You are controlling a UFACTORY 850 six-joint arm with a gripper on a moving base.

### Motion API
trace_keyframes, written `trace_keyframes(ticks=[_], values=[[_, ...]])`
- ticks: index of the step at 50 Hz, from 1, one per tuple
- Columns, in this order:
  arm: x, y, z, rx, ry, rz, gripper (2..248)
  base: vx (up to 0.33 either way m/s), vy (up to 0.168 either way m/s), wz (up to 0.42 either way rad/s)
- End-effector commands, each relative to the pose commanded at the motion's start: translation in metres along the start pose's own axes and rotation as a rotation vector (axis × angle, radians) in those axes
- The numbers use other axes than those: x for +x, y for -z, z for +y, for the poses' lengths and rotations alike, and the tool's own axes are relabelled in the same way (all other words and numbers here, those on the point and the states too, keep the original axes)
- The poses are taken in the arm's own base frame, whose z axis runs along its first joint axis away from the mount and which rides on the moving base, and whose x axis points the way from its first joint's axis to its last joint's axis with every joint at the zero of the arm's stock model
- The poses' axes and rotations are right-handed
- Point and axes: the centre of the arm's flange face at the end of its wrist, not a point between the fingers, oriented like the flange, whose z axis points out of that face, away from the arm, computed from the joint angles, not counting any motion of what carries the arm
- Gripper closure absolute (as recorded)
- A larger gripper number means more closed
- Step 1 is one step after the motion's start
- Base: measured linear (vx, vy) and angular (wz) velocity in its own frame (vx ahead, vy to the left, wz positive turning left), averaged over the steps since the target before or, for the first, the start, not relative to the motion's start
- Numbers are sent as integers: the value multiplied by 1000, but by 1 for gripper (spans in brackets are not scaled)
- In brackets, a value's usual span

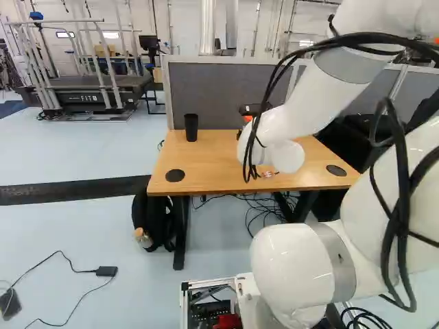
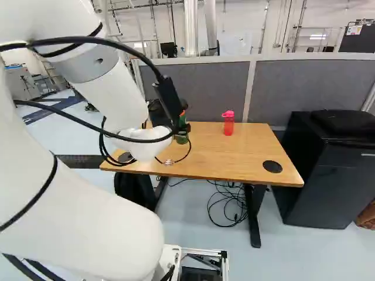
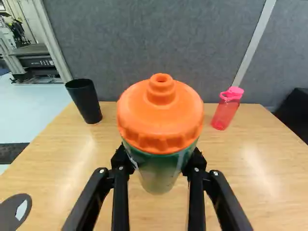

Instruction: Pick up the green bottle from the table

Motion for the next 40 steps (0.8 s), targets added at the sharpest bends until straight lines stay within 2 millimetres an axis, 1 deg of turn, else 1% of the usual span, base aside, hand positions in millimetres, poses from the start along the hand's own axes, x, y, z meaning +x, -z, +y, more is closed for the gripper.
trace_keyframes(ticks=[20, 40], values=[[-31, 22, -10, 34, 12, -8, 139, 0, 0, 0], [-46, 34, -14, 51, 18, -12, 139, 0, 0, 0]])
